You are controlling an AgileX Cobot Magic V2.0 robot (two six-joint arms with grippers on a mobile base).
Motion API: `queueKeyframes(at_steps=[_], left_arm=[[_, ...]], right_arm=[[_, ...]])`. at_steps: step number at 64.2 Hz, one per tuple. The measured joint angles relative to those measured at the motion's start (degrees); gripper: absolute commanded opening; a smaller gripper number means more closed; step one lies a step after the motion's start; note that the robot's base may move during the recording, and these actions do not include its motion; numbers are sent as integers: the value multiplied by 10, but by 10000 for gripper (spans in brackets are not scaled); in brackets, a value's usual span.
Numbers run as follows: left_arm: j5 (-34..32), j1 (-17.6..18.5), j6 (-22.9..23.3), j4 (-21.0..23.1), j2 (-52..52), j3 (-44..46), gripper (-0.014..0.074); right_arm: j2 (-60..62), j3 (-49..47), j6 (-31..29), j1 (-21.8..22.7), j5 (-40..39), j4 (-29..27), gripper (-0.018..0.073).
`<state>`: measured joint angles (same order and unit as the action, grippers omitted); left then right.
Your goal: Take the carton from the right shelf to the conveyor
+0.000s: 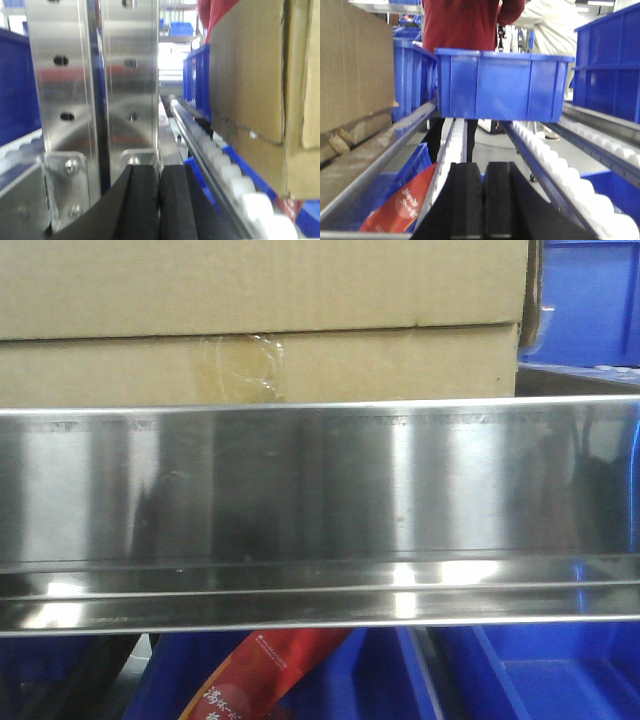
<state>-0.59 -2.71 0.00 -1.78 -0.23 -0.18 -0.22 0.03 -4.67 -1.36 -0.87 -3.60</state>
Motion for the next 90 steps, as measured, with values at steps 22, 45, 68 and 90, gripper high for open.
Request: queueKeyframes(at_steps=[22, 45, 68, 90], left_arm=[[-31, 0, 0, 0, 1, 40, 49], [182, 1, 0, -14, -40, 259, 360], [294, 42, -8, 10, -133, 377, 360], [364, 136, -126, 136, -327, 550, 360]], right_arm=[[1, -80, 1, 0, 31, -30, -67], [-50, -269, 1, 0, 178, -34, 438], [-82, -297, 2, -3, 206, -34, 484], [-225, -428, 2, -105, 248, -53, 484]])
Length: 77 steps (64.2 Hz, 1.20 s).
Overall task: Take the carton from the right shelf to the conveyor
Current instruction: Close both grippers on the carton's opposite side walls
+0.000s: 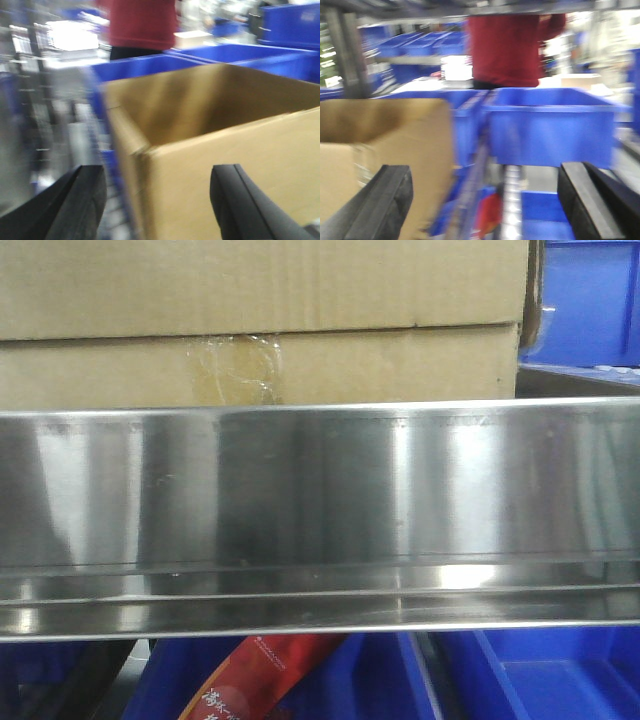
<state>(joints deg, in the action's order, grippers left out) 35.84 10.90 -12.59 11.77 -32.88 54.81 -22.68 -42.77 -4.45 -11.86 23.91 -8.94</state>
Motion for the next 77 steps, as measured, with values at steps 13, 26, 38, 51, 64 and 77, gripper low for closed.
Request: queueKeyframes(at_steps=[13, 26, 38, 51, 64, 77], left_arm=[[32, 34, -5, 14, -126, 93, 360], [98, 34, -2, 15, -246, 219, 360], [163, 34, 89, -51, -342, 332, 360], [261, 34, 202, -157, -441, 443, 360], [328, 34, 233, -205, -526, 521, 360], [342, 34, 245, -244, -585, 541, 360]], right_arm=[[-141, -124, 0, -83, 48, -1, 484], [-301, -291, 0, -126, 142, -4, 484], [-452, -473, 0, -129, 275, -4, 484], [-585, -644, 55, -129, 397, 27, 484], [-688, -749, 86, -129, 460, 56, 484], [-745, -760, 98, -129, 466, 60, 484]])
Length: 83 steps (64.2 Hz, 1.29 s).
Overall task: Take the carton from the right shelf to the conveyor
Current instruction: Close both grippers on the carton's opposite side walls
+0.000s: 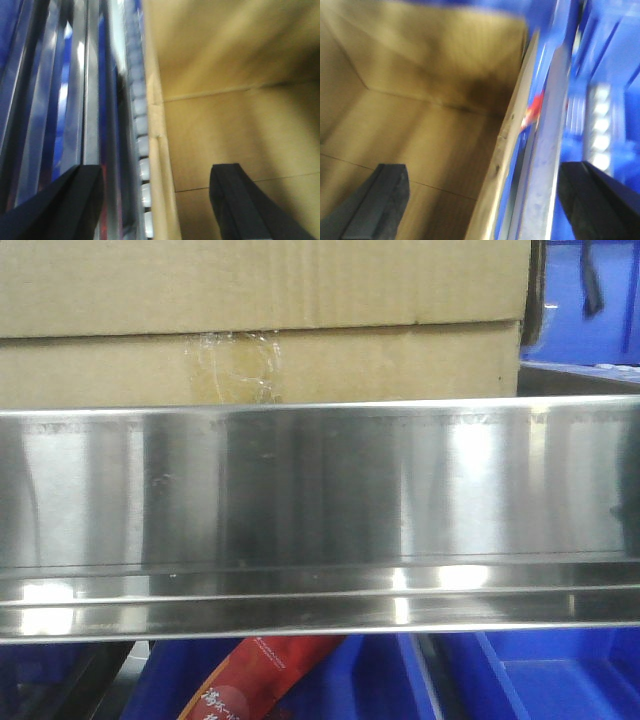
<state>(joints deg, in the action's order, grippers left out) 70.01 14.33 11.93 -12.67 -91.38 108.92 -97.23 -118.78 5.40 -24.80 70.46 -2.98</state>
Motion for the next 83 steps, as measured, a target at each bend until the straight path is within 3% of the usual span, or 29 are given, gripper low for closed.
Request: queueKeyframes(at_steps=[21, 25, 28, 36, 42, 47, 52, 83], left_arm=[[3, -29, 1, 26, -57, 1, 360], [3, -33, 1, 29, -62, 1, 360], [3, -35, 1, 29, -65, 1, 360], [3, -36, 1, 30, -67, 1, 304], [3, -36, 1, 31, -67, 1, 117], [3, -36, 1, 33, -67, 1, -48], [3, -36, 1, 36, -67, 1, 3], [13, -36, 1, 58, -60, 61, -15]], right_arm=[[-70, 0, 2, 0, 1, 0, 483], [-77, 0, 2, 0, 1, 0, 449], [-81, 0, 2, 0, 1, 0, 396], [-85, 0, 2, 0, 1, 1, 124], [-86, 0, 2, 0, 1, 10, -98], [-86, 0, 2, 0, 2, 12, -58], [-87, 0, 2, 0, 2, 16, -65], [-47, 0, 3, 0, 7, 24, -65]])
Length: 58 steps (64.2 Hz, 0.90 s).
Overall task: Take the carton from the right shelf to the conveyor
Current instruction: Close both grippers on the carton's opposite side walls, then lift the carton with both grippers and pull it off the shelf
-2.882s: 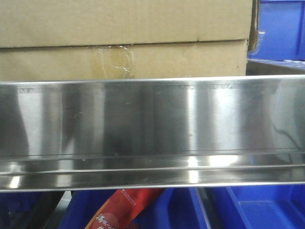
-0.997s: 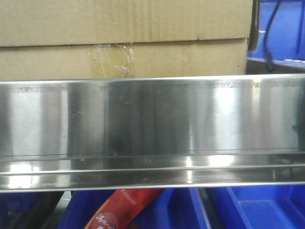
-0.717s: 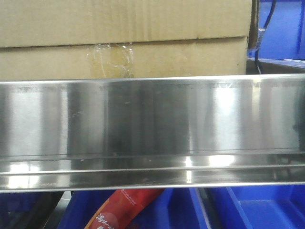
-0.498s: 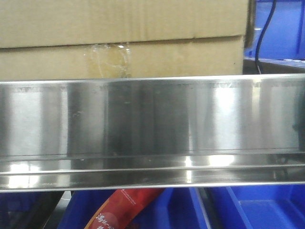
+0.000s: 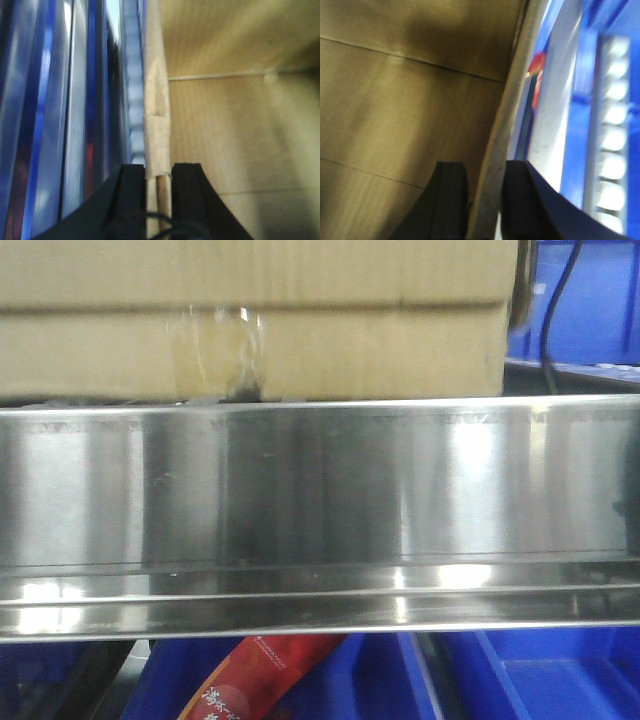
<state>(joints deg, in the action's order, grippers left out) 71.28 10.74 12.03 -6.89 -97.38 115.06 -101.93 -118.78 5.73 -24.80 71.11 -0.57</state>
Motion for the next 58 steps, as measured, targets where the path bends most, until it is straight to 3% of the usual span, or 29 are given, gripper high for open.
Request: queueKeyframes(at_steps=[13, 25, 44, 58], left_arm=[[0, 32, 1, 0, 65, 7, -16], [0, 84, 15, -25, 127, -17, -16], [6, 149, 50, -55, 206, -122, -16], [17, 176, 56, -61, 234, -141, -16]], right_arm=[[81, 0, 3, 0, 1, 9, -65], [156, 18, 4, -13, 7, 22, -65], [230, 119, 8, -40, 16, 38, -65], [267, 185, 8, -41, 17, 31, -65]])
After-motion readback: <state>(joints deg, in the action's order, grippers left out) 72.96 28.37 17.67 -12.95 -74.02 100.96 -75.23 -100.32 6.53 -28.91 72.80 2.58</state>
